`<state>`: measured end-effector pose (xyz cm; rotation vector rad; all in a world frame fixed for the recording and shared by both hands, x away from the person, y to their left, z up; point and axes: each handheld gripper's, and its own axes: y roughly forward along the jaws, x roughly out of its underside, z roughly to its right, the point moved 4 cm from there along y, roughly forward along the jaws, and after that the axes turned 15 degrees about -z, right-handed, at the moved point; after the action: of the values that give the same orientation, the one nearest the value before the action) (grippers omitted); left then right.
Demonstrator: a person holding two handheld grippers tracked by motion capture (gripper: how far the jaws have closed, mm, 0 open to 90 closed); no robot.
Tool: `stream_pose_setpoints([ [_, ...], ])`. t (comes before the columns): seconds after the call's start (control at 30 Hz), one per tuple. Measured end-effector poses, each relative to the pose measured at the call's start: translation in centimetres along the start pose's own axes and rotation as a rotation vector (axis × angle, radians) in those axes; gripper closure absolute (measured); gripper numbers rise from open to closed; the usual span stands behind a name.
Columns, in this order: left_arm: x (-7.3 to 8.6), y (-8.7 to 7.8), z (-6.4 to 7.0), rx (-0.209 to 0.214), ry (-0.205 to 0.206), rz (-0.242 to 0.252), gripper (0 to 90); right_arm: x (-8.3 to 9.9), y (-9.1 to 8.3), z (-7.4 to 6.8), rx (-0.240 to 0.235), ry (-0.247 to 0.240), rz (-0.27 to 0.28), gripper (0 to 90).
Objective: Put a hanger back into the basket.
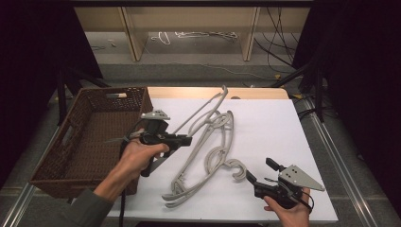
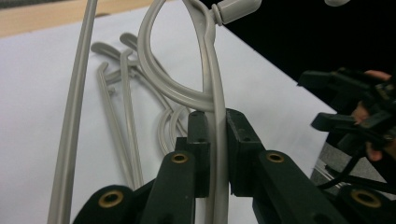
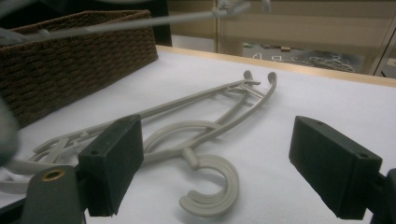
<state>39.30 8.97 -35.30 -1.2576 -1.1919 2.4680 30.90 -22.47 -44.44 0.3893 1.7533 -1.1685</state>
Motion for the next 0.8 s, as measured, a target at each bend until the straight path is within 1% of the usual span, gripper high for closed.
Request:
stream_pose_setpoints([
  [0.03,-0.2,-0.7,0.0,-0.008,0.004,0.008,81.2,0.0,0.1,0.0,0.001,0.004,0.009,18.7],
  [0.07,-0.3,-1.6,0.0,-0.019,0.015,0.017,81.1,0.0,0.0,0.0,0.003,0.004,0.003,18.7],
  [0.1,-0.3,-1.6,0.0,-0.019,0.015,0.017,81.2,0.0,0.1,0.0,0.003,0.005,0.007,18.7],
  [0.13,-0.4,-2.1,-0.1,-0.025,0.015,0.025,81.2,0.0,0.1,0.0,0.003,0.006,0.006,18.7],
  [0.17,-0.5,-2.8,-0.2,-0.032,0.019,0.033,81.2,0.0,-0.1,0.1,0.015,-0.002,-0.011,18.7],
  [0.23,-0.6,-3.9,-0.4,-0.039,0.023,0.047,81.2,0.0,0.0,0.1,0.017,0.000,-0.012,18.7],
  [0.27,-0.4,-5.0,-0.7,-0.055,0.028,0.051,81.2,0.1,0.0,0.0,0.009,0.007,-0.022,18.7],
  [0.3,-0.3,-5.5,-1.0,-0.063,0.030,0.053,81.2,0.1,0.1,0.0,0.014,0.001,-0.019,18.8],
  [0.33,-0.3,-5.5,-1.0,-0.063,0.030,0.053,81.2,0.0,0.2,0.0,0.005,0.000,-0.001,18.8],
  [0.37,0.0,-6.6,-1.6,-0.087,0.027,0.062,81.2,0.0,0.3,0.0,0.005,0.001,-0.001,18.8],
  [0.43,0.4,-7.7,-2.2,-0.098,0.019,0.067,81.2,0.1,0.3,0.0,0.004,0.003,-0.002,18.8],
  [0.47,0.7,-8.2,-2.5,-0.107,0.021,0.074,81.2,0.1,0.2,0.0,0.014,-0.001,-0.013,18.8],
  [0.5,0.7,-8.2,-2.5,-0.107,0.021,0.074,81.2,0.1,0.3,0.0,0.010,0.000,-0.012,18.8],
  [0.53,1.2,-9.3,-3.1,-0.126,0.015,0.086,81.2,0.1,0.3,0.1,0.015,-0.001,-0.015,18.8],
  [0.57,1.2,-9.3,-3.1,-0.126,0.015,0.086,81.3,0.1,0.3,0.1,0.015,-0.001,-0.015,18.8],
  [0.6,1.5,-9.9,-3.4,-0.140,0.006,0.089,81.2,0.1,0.2,0.0,0.017,0.006,-0.020,18.8],
  [0.63,1.8,-10.4,-3.7,-0.147,0.012,0.095,81.2,0.1,0.3,0.0,0.017,0.005,-0.020,18.8],
  [0.67,2.4,-11.3,-4.5,-0.166,0.007,0.096,81.3,0.1,0.3,0.0,0.021,-0.001,-0.016,18.8],
  [0.7,2.4,-11.3,-4.5,-0.166,0.007,0.096,81.3,0.1,0.3,0.0,0.021,-0.001,-0.017,18.8],
  [0.73,3.1,-12.0,-5.4,-0.187,0.001,0.097,81.3,0.1,0.3,0.0,0.020,-0.001,-0.016,18.9],
  [0.77,3.4,-12.5,-5.9,-0.204,-0.010,0.096,81.3,0.1,0.3,0.0,0.015,0.006,-0.020,18.8],
  [0.8,3.4,-12.5,-5.9,-0.204,-0.010,0.096,81.3,0.1,0.3,0.0,0.017,0.007,-0.021,18.8],
])
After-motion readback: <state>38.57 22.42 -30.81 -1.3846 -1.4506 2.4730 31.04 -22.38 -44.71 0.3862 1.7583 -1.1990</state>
